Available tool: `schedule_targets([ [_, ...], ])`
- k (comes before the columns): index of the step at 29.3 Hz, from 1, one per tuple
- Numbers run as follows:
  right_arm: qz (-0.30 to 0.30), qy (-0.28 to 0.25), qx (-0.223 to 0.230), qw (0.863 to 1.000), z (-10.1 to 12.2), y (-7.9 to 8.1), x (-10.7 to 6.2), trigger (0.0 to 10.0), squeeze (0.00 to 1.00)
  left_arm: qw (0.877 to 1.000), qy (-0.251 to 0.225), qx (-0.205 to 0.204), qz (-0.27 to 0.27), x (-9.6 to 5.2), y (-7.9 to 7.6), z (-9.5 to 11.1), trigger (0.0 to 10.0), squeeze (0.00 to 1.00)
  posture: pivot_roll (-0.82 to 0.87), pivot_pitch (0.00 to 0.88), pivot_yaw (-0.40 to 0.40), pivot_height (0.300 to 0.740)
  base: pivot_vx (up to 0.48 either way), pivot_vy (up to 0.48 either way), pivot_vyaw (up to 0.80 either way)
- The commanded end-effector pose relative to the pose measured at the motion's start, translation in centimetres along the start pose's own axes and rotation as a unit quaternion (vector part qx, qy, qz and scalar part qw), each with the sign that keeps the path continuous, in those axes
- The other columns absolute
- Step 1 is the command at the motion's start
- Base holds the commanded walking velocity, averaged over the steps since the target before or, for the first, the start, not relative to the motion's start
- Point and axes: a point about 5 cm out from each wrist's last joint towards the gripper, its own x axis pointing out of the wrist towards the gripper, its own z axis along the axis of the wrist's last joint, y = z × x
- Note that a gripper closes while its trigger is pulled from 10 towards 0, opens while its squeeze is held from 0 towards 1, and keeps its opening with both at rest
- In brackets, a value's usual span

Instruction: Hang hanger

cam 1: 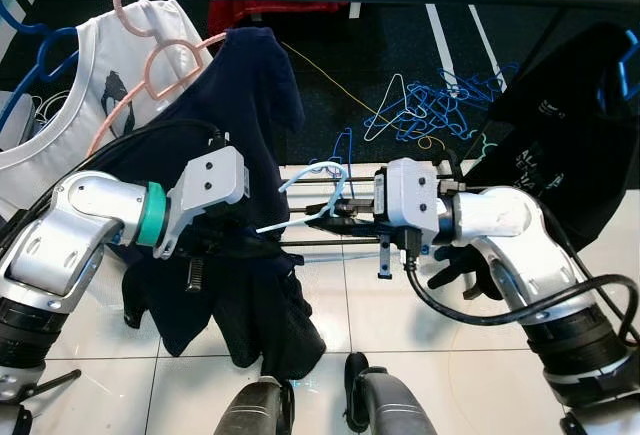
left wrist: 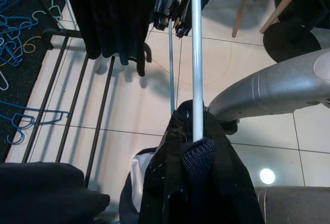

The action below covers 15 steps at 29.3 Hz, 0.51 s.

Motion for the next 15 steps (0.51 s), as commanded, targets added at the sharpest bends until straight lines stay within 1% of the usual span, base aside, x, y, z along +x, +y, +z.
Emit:
schedule_targets([
  [1,0.011,0.003,0.014,1.0,-0.7,0.8,0.6,10.0,1.0,0.998,-0.033,0.044,-0.006,0.0,-0.3,1.6,10.0,0.0,0.0,0.159,0.089,0.74,0.0,0.0,0.0],
  [3,0.003,0.002,0.016,1.0,-0.8,0.7,0.3,10.0,1.0,0.999,-0.024,0.042,0.003,-0.1,-0.3,1.2,10.0,0.0,0.0,0.159,0.088,0.74,0.0,0.0,0.0],
  [8,-0.005,0.004,0.011,1.0,-0.8,0.5,0.1,10.0,1.0,0.999,-0.022,0.039,0.001,-0.1,-0.5,1.2,10.0,0.0,0.0,0.159,0.087,0.74,0.0,0.0,0.0],
  [9,-0.016,0.002,0.019,1.0,-0.6,0.2,-0.5,10.0,0.0,0.999,-0.02,0.039,0.007,-0.1,-0.4,1.1,10.0,0.0,0.0,0.16,0.083,0.74,0.0,0.0,0.0],
  [10,-0.023,0.001,0.024,0.999,-0.5,-0.1,-1.0,10.0,0.0,0.999,-0.018,0.04,0.011,-0.1,-0.3,1.1,10.0,0.0,0.0,0.16,0.083,0.74,0.0,0.0,0.0],
  [12,-0.037,-0.012,0.048,0.998,0.3,-0.3,-2.3,10.0,0.0,0.999,-0.017,0.039,0.027,0.0,0.0,0.9,10.0,0.0,0.0,0.162,0.084,0.74,0.0,0.0,0.0],
  [13,-0.037,-0.012,0.048,0.998,0.3,-0.3,-2.3,10.0,0.0,0.999,-0.017,0.039,0.027,0.0,0.0,0.9,10.0,0.0,0.0,0.162,0.084,0.74,0.0,0.0,0.0],
  [14,-0.042,-0.018,0.054,0.998,0.7,-0.2,-2.8,10.0,0.0,0.999,-0.018,0.037,0.031,0.0,0.1,0.8,10.0,0.0,-0.01,0.165,0.086,0.74,0.0,0.0,0.0],
  [15,-0.042,-0.018,0.054,0.998,0.7,-0.2,-2.8,10.0,0.0,0.999,-0.018,0.037,0.031,0.0,0.1,0.8,10.0,0.0,-0.01,0.165,0.086,0.74,0.0,0.0,0.0],
])
